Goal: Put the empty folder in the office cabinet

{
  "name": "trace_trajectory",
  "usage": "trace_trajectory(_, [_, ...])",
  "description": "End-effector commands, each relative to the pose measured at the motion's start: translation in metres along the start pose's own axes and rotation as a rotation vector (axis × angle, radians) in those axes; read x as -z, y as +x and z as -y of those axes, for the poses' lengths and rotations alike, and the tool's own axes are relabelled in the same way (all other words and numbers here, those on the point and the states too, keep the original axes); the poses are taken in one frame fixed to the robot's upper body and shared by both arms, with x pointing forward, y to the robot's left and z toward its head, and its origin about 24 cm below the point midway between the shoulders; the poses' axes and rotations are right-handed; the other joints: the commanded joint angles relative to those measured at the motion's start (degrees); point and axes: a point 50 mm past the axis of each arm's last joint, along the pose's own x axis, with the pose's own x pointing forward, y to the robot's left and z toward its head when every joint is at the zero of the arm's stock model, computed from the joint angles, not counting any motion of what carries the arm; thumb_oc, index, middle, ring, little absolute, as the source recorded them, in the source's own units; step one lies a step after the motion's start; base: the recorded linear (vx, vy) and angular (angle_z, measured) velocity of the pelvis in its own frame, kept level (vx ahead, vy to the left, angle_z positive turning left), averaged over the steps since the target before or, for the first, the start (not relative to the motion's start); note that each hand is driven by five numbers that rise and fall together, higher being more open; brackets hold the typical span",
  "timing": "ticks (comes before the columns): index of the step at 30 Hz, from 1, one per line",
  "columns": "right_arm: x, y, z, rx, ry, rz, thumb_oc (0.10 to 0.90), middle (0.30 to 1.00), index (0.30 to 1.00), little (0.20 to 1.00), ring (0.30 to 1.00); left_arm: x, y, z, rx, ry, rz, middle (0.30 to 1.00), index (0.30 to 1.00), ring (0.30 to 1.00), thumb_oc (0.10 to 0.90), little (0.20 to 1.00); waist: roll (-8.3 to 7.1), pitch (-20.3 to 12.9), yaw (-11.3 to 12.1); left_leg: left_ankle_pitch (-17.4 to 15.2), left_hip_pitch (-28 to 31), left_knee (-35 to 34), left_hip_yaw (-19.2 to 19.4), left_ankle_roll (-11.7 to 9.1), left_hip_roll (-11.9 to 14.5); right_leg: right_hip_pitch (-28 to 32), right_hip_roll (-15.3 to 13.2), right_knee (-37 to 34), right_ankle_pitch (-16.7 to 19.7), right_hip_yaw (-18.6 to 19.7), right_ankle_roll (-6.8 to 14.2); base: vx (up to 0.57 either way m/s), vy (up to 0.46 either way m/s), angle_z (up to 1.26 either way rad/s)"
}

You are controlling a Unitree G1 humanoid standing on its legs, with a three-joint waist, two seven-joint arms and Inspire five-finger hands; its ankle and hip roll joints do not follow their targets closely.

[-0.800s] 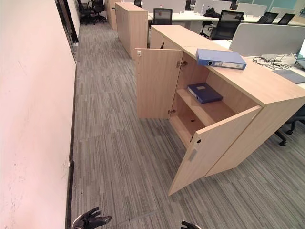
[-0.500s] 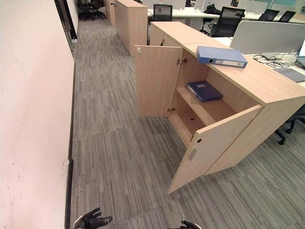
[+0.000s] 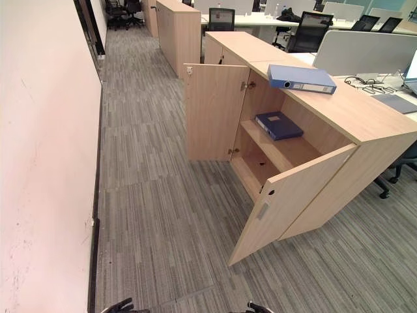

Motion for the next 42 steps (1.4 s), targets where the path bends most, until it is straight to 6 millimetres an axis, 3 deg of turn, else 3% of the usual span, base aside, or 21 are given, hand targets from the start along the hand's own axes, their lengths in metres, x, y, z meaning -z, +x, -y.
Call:
trace_trajectory(1, [0.001,0.0,0.004,-0.015,-0.103,-0.029,0.8,0.9,0.9,0.9,0.9,-0.03,0.005,0.001,-0.003,0.03,0.069,0.9,0.9,0.9,0.8,0.9,-0.17,-0.4,-0.3,-5.9,-0.6,-0.2,-2.0,0.5,-2.6,-1.1,0.8,0.4,-4.2,-3.4,1.7,0.0,0.0,0.0])
trace_trajectory(8, [0.009,-0.001,0.007,-0.012,-0.22,-0.077,0.8,0.9,0.9,0.9,0.9,-0.034,0.006,0.008,0.025,0.322,0.068,0.9,0.9,0.9,0.8,0.9,-0.03,-0.1,-0.6,-6.0,-0.7,-0.2,-1.9,0.6,-2.6,-1.2,0.8,0.4,-4.2,-3.4,1.7,0.0,0.0,0.0])
trace_trajectory(29, [-0.004,0.0,0.011,-0.009,-0.236,-0.042,0.8,0.9,0.9,0.9,0.9,-0.045,0.007,0.007,0.008,0.336,0.11,0.9,0.9,0.9,0.8,0.9,0.11,2.3,-0.6,-5.8,-2.2,-0.2,-2.0,1.3,-2.9,-2.9,1.3,0.4,-3.7,-2.8,1.6,0.01,-0.007,-0.02])
trace_trajectory(39, [-0.003,-0.001,0.014,0.002,-0.177,-0.035,0.8,0.9,0.9,0.9,0.9,-0.051,0.006,-0.007,-0.039,0.197,0.134,0.9,0.9,0.9,0.8,0.9,-1.28,3.8,-0.5,-6.5,-1.0,0.5,-2.2,0.6,-1.7,-1.3,2.3,0.5,-5.6,-2.8,0.0,0.08,-0.062,0.0])
trace_trajectory(41, [-0.005,-0.001,0.018,0.01,-0.17,-0.027,0.8,0.9,0.9,0.9,0.9,-0.058,0.006,-0.011,-0.051,0.173,0.156,0.9,0.9,0.9,0.8,0.9,-2.22,5.3,-0.5,-9.1,-5.4,9.4,-0.5,-0.6,-1.3,-2.0,1.9,3.2,-7.0,-3.6,-0.9,-0.04,-0.107,0.24])
trace_trajectory(42, [-0.011,-0.001,0.021,0.021,-0.171,-0.011,0.8,0.9,0.9,0.9,0.9,-0.068,0.006,-0.012,-0.058,0.159,0.189,0.9,0.9,0.9,0.8,0.9,-2.76,7.2,0.0,-10.2,-9.7,18.0,1.6,-1.8,-1.0,-1.5,1.8,4.9,-8.3,-4.4,-2.0,-0.01,-0.136,0.35])
